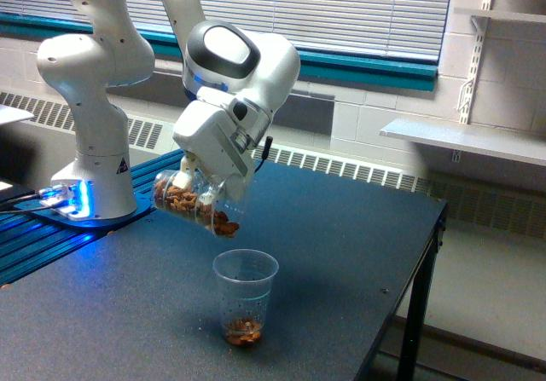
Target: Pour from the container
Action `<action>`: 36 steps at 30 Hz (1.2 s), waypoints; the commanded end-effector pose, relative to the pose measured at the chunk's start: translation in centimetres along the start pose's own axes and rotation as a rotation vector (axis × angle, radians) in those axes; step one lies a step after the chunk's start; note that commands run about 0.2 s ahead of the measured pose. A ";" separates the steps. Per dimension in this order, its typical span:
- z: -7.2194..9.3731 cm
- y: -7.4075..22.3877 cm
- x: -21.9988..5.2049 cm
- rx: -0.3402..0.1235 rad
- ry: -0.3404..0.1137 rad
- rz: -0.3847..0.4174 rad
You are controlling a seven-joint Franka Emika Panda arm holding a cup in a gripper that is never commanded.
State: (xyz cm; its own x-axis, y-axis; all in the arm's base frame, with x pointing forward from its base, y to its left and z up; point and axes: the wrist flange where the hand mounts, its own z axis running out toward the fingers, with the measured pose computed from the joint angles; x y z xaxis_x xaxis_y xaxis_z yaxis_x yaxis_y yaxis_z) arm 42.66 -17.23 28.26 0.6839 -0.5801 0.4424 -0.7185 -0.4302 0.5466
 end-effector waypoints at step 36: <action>0.9 -0.8 0.8 -0.048 -0.023 -0.049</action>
State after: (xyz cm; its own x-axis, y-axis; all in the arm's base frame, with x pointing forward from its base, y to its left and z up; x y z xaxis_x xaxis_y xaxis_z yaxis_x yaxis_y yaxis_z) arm 43.30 -17.82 27.24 0.7070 -0.5790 0.4060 -0.6863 -0.4233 0.5914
